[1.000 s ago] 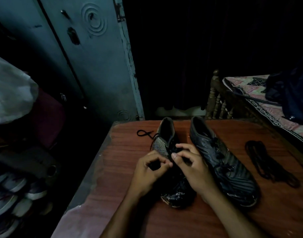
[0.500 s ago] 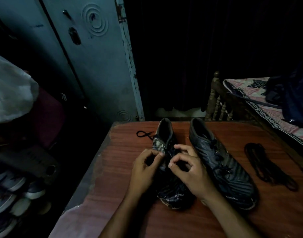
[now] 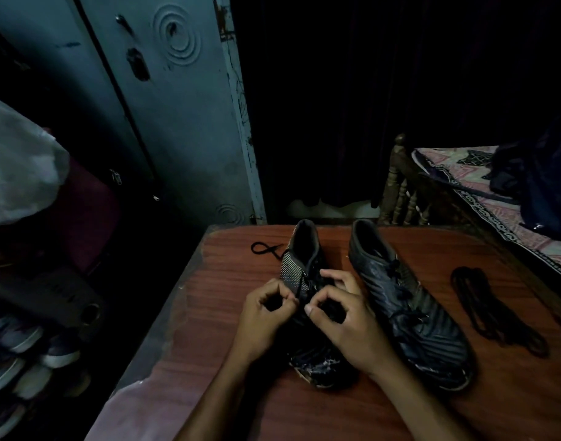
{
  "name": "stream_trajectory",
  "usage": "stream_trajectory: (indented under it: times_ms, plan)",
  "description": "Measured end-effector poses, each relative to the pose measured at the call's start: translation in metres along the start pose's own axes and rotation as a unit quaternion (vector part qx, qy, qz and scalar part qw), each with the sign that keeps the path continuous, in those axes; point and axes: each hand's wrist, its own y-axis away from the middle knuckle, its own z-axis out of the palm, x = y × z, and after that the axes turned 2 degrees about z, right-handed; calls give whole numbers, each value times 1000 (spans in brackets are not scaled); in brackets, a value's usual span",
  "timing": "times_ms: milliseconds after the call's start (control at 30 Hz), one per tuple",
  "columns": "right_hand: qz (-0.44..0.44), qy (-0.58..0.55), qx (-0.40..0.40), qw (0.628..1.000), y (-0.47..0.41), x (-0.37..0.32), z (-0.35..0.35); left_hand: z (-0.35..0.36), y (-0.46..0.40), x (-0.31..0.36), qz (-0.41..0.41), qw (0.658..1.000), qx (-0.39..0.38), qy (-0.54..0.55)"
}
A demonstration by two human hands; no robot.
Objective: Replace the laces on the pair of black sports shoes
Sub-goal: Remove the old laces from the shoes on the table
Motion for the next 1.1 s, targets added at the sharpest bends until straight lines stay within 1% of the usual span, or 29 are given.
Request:
stream_trajectory:
  times_ms: [67,133,200,267,333,467,633,767,833,933,1000,1067,1100]
  plan:
    - [4,2,24,1000,-2,0,0,-1,1,-2,23,1000,-15,2]
    - [-3,19,43,999,-3,1,1,-2,0,-3,44,999,-9,2]
    - [-14,41,49,998,-3,2,2,-3,-1,-6,52,998,-1,35]
    - [-15,56,44,997,-3,2,2,-5,-1,-9,36,995,11,90]
    - [-12,64,43,997,-3,4,3,-3,0,-7,2,990,43,134]
    - [-19,70,57,996,-3,5,3,5,3,6,-18,977,99,187]
    - [-18,61,69,996,-3,4,2,8,4,13,-39,968,160,187]
    - [-25,44,88,995,-3,1,2,7,3,12,-45,973,203,98]
    - [-28,44,105,993,-5,1,1,0,4,12,-52,977,201,53]
    - [-13,38,132,990,-5,1,-1,-22,13,13,-67,984,157,-51]
    - [-1,19,154,988,-4,-2,-3,-36,22,18,-75,982,107,-139]
    - [7,-11,176,984,-5,-6,-6,-45,28,21,-76,962,61,-254]
    - [14,-27,182,983,-6,-8,-5,-49,30,22,-72,950,51,-301]
